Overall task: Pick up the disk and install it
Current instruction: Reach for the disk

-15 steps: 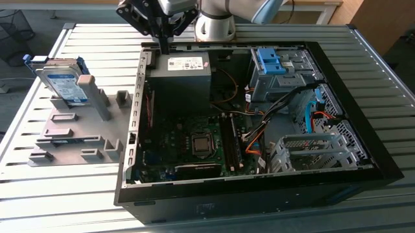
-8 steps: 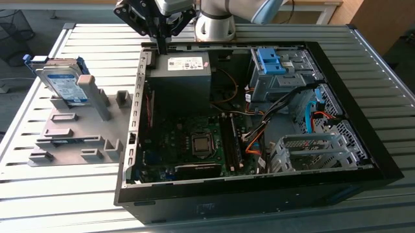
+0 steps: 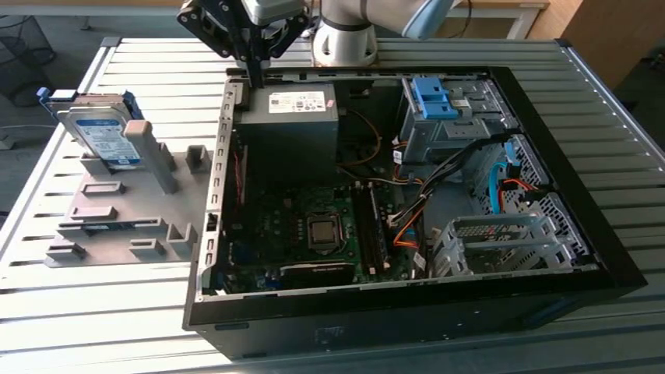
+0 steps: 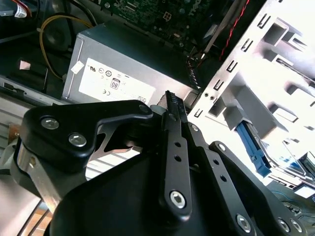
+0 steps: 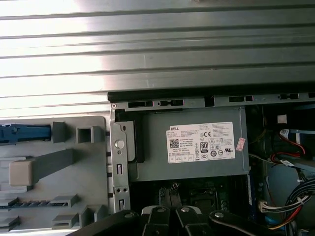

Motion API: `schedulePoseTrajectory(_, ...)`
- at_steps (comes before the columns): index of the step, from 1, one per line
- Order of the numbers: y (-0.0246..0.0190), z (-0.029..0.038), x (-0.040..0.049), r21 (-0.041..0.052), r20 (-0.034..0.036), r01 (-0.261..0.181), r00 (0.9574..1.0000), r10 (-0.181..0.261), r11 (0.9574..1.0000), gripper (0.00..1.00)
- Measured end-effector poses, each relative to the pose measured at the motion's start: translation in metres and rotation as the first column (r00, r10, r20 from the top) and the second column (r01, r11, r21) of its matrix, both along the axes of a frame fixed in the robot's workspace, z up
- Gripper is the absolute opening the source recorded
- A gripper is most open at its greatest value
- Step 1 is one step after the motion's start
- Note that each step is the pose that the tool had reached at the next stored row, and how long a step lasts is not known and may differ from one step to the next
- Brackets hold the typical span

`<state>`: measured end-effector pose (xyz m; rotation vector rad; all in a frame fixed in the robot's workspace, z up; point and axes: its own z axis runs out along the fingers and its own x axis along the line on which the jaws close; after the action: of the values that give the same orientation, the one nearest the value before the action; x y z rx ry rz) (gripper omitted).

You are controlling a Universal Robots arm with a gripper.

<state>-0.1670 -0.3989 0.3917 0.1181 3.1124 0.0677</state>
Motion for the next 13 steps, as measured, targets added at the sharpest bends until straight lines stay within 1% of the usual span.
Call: schedulePoseTrajectory(13,0.0000,-0.0004,-0.0058,0.0000,0.0000,0.000,1.0000,0.000,1.0000,0.11)
